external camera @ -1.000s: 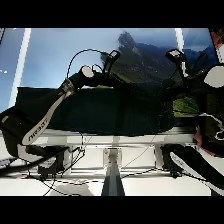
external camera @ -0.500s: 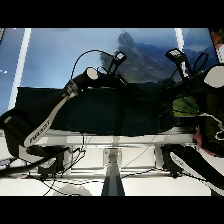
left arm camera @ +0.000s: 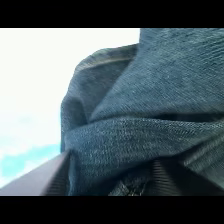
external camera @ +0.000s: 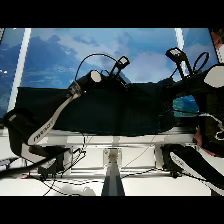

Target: Fold the clothes and pants, and hang the long-sleeved shirts on hangers.

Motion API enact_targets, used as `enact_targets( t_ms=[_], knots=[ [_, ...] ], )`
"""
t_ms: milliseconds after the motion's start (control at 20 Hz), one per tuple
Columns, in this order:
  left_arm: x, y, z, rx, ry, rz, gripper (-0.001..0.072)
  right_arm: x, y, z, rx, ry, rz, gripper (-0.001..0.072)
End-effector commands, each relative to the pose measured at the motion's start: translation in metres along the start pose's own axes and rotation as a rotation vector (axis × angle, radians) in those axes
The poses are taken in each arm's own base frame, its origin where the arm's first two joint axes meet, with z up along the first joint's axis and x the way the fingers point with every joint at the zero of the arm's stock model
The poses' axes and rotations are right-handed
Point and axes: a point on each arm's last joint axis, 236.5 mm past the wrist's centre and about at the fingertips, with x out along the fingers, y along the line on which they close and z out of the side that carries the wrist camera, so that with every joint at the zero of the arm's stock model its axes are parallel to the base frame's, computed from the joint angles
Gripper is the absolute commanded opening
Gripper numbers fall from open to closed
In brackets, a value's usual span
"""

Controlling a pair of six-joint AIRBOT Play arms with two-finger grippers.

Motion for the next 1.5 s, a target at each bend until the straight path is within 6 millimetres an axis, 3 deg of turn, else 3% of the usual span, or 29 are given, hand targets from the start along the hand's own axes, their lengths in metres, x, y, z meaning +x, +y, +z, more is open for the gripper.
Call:
enact_targets(
  t_ms=[0, 50, 150, 250, 400, 550, 600, 650, 700, 750, 800, 900, 1050, 1150, 1250, 1400, 1450],
  knots=[
    [0.016, 0.013, 0.0, 0.013, -0.025, 0.085, 0.0131, 0.0, 0.004, 0.002, 0.002, -0.009, 0.015, 0.0022],
    [0.015, 0.017, 0.004, 0.016, -0.04, 0.107, 0.0025, 0.0, 0.003, 0.002, 0.001, -0.009, 0.013, 0.0022],
    [0.005, 0.038, 0.023, 0.032, -0.105, 0.199, 0.0022, 0.0, 0.0, 0.003, 0.0, -0.012, 0.0, 0.0022],
    [-0.021, 0.066, 0.054, 0.083, -0.199, 0.327, 0.0022, 0.0, -0.006, 0.015, -0.001, -0.061, -0.024, 0.0022],
    [-0.09, 0.106, 0.114, 0.187, -0.368, 0.576, 0.0021, -0.009, -0.017, 0.065, -0.004, -0.276, -0.074, 0.0022],
    [-0.181, 0.134, 0.165, 0.232, -0.563, 0.887, 0.0022, -0.04, -0.03, 0.133, -0.005, -0.589, -0.134, 0.0046],
    [-0.208, 0.139, 0.176, 0.243, -0.616, 0.973, 0.0022, -0.052, -0.033, 0.15, -0.006, -0.678, -0.15, 0.0147],
    [-0.233, 0.144, 0.183, 0.249, -0.664, 1.056, 0.0022, -0.065, -0.036, 0.165, -0.006, -0.76, -0.164, 0.0342],
    [-0.256, 0.148, 0.188, 0.264, -0.698, 1.142, 0.0022, -0.077, -0.038, 0.175, -0.006, -0.827, -0.177, 0.0482],
    [-0.273, 0.151, 0.189, 0.292, -0.704, 1.226, 0.0022, -0.085, -0.039, 0.182, -0.007, -0.871, -0.186, 0.0506],
    [-0.281, 0.153, 0.189, 0.335, -0.68, 1.281, 0.0023, -0.09, -0.039, 0.186, -0.008, -0.897, -0.191, 0.0505],
    [-0.279, 0.158, 0.183, 0.382, -0.609, 1.312, 0.0023, -0.09, -0.04, 0.186, -0.008, -0.898, -0.192, 0.0504],
    [-0.261, 0.176, 0.149, 0.135, -0.568, 1.259, 0.0041, -0.083, -0.039, 0.181, -0.007, -0.86, -0.185, 0.0504],
    [-0.245, 0.188, 0.114, -0.124, -0.54, 1.207, 0.0293, -0.079, -0.038, 0.178, -0.007, -0.841, -0.181, 0.0504],
    [-0.234, 0.2, 0.075, -0.369, -0.499, 1.183, 0.0313, -0.077, -0.038, 0.176, -0.007, -0.828, -0.179, 0.0504],
    [-0.213, 0.208, 0.036, -0.555, -0.438, 1.145, 0.0323, -0.077, -0.038, 0.176, -0.007, -0.828, -0.179, 0.0504],
    [-0.206, 0.209, 0.027, -0.58, -0.413, 1.138, 0.0521, -0.077, -0.038, 0.176, -0.007, -0.828, -0.179, 0.0504]
  ],
)
